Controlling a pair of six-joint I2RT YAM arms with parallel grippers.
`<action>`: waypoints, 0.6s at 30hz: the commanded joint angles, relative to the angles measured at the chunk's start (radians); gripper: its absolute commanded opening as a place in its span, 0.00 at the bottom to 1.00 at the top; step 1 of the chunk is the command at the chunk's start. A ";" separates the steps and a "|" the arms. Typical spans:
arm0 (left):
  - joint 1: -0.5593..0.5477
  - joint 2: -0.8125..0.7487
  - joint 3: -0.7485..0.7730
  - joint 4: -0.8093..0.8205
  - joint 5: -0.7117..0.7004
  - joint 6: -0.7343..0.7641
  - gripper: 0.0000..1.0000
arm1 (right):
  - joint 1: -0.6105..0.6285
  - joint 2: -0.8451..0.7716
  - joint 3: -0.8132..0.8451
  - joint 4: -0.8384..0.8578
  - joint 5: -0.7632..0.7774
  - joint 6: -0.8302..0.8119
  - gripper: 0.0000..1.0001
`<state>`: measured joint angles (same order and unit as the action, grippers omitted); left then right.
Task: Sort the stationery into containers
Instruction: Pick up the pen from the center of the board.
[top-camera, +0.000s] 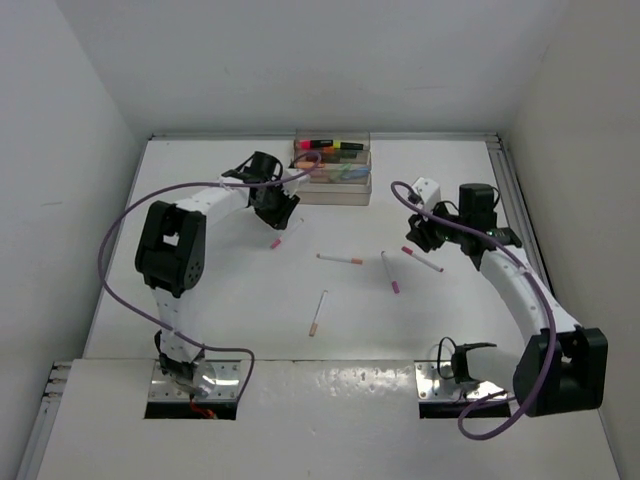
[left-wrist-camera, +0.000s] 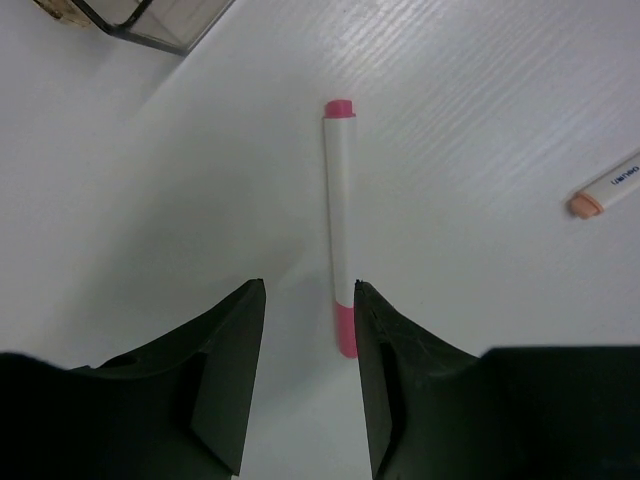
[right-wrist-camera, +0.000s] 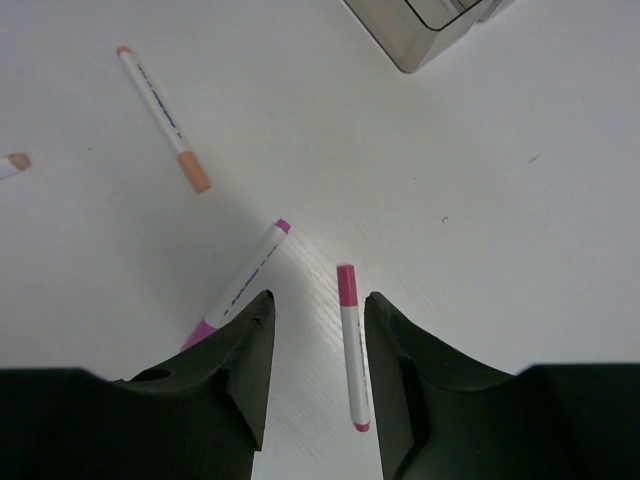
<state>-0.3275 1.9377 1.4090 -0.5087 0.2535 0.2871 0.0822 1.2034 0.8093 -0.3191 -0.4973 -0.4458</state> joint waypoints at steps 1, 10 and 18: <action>-0.018 0.041 0.071 -0.066 -0.034 0.003 0.47 | -0.035 -0.054 -0.047 0.012 -0.052 -0.021 0.40; -0.076 0.127 0.171 -0.102 -0.049 -0.009 0.44 | -0.120 -0.102 -0.099 0.011 -0.107 -0.007 0.40; -0.100 0.233 0.248 -0.192 -0.083 -0.003 0.36 | -0.156 -0.128 -0.117 0.008 -0.148 0.009 0.40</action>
<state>-0.4232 2.1372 1.6093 -0.6434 0.1890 0.2825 -0.0643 1.1034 0.6983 -0.3309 -0.5865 -0.4446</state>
